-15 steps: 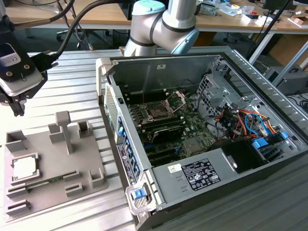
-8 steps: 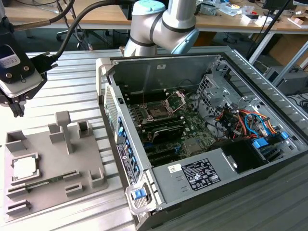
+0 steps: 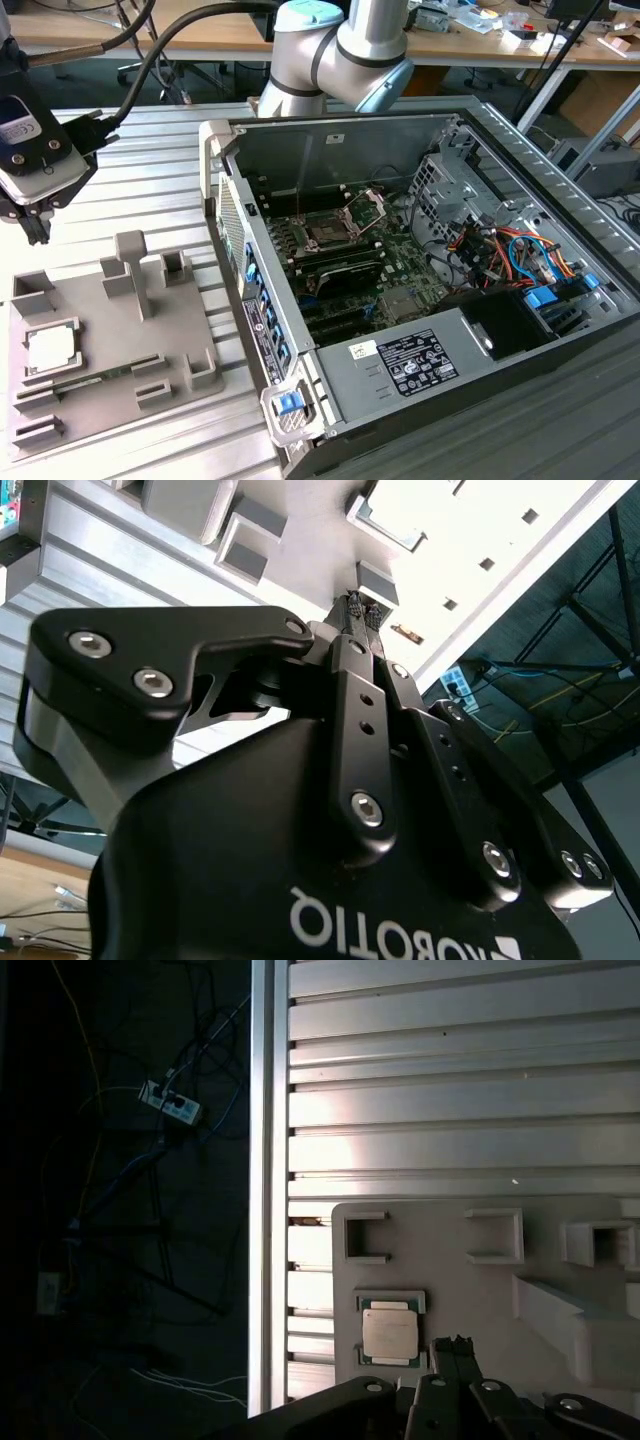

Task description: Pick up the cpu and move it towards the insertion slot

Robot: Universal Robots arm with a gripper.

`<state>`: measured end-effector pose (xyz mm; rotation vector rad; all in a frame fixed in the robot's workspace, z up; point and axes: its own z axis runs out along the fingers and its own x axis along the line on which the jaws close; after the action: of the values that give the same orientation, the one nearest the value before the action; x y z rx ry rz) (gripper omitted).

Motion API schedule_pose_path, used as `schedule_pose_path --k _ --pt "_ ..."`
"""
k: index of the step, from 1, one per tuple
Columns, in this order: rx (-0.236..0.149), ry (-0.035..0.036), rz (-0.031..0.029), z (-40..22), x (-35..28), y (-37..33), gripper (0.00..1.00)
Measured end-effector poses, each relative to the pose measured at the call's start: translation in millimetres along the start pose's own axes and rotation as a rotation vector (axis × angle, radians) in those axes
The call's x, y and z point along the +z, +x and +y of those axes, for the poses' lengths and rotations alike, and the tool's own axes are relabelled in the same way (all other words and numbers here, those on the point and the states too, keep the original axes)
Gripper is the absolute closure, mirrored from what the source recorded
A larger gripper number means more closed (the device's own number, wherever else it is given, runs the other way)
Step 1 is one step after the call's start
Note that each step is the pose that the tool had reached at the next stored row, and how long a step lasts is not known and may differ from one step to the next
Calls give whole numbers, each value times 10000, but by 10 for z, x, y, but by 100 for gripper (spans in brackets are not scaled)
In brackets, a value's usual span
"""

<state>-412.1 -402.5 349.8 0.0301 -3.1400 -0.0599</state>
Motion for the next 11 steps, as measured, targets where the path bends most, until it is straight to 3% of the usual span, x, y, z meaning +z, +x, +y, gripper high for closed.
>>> schedule_pose_path --k 11 --pt "0 -1 0 -1 32 15 89"
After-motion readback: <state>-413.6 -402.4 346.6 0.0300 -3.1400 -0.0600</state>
